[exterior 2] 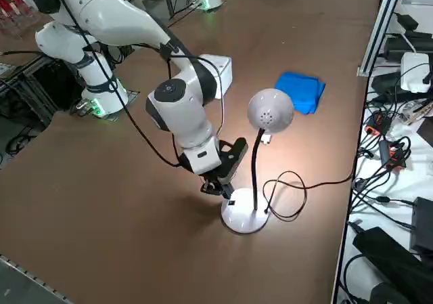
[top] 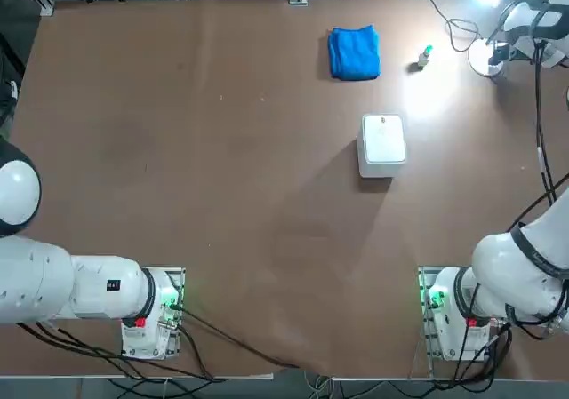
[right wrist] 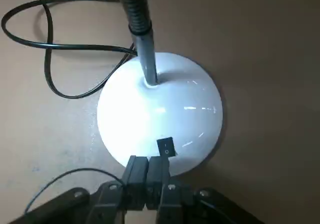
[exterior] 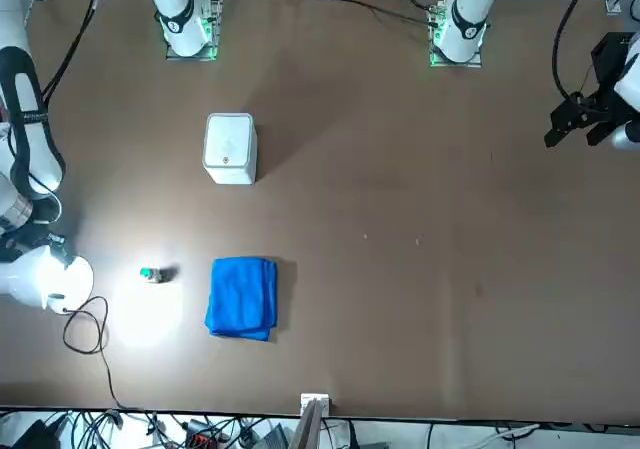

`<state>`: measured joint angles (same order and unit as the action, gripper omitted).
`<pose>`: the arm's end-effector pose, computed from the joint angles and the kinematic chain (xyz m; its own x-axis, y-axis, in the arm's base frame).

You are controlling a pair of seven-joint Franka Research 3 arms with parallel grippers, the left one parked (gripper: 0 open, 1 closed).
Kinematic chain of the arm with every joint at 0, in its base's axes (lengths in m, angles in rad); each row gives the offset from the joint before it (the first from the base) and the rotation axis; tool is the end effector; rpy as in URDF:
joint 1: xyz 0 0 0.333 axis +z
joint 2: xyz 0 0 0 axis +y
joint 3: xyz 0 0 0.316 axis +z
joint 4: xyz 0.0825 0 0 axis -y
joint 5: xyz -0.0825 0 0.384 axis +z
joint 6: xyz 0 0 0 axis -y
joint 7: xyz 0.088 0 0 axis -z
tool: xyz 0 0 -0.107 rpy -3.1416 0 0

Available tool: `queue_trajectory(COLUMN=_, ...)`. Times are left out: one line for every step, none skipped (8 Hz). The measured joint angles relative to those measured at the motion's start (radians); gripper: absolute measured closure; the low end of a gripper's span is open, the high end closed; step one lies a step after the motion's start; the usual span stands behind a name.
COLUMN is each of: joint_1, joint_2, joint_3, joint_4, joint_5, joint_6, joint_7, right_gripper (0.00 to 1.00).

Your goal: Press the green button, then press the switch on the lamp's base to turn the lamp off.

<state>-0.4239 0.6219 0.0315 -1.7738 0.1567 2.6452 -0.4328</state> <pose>0.6294 -0.2673 0.2336 0.9589 -0.0945 0.2674 -0.0944 -0.9954 -0.0131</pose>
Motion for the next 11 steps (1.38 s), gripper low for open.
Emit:
queue_trajectory(joint_1=-0.001, joint_2=0.0, joint_3=0.0, joint_4=0.0, joint_5=0.001, joint_6=0.0, joint_7=0.0, right_gripper=0.99)
queue_trajectory(joint_1=-0.001, joint_2=0.001, joint_3=0.0, joint_4=0.0, joint_5=0.001, joint_6=0.001, joint_7=0.0, right_gripper=0.99)
queue_trajectory(joint_1=-0.001, joint_2=0.003, joint_3=0.0, joint_4=0.0, joint_5=0.001, joint_6=0.003, joint_7=0.0, right_gripper=0.99)
queue_trajectory(joint_1=-0.001, joint_2=0.004, joint_3=0.0, joint_4=0.0, joint_5=0.001, joint_6=0.006, joint_7=0.0, right_gripper=0.99)
queue_trajectory(joint_1=-0.002, joint_2=0.004, joint_3=0.0, joint_4=0.0, joint_5=0.001, joint_6=0.007, joint_7=0.0, right_gripper=0.99)
queue_trajectory(joint_1=-0.004, joint_2=0.004, joint_3=0.0, joint_4=0.0, joint_5=0.001, joint_6=0.007, joint_7=0.0, right_gripper=0.99)
queue_trajectory(joint_1=-0.005, joint_2=0.005, joint_3=0.0, joint_4=0.0, joint_5=0.001, joint_6=0.007, joint_7=0.0, right_gripper=0.99)
queue_trajectory(joint_1=-0.006, joint_2=0.008, joint_3=0.0, joint_4=0.0, joint_5=0.002, joint_6=0.011, joint_7=0.0, right_gripper=0.99)
queue_trajectory(joint_1=-0.006, joint_2=0.014, joint_3=0.0, joint_4=0.0, joint_5=0.002, joint_6=0.021, joint_7=0.0, right_gripper=0.99)
queue_trajectory(joint_1=-0.006, joint_2=0.019, joint_3=0.0, joint_4=0.0, joint_5=0.002, joint_6=0.03, joint_7=0.001, right_gripper=0.99)
queue_trajectory(joint_1=-0.006, joint_2=0.022, joint_3=0.0, joint_4=0.0, joint_5=0.002, joint_6=0.036, joint_7=0.001, right_gripper=0.99)
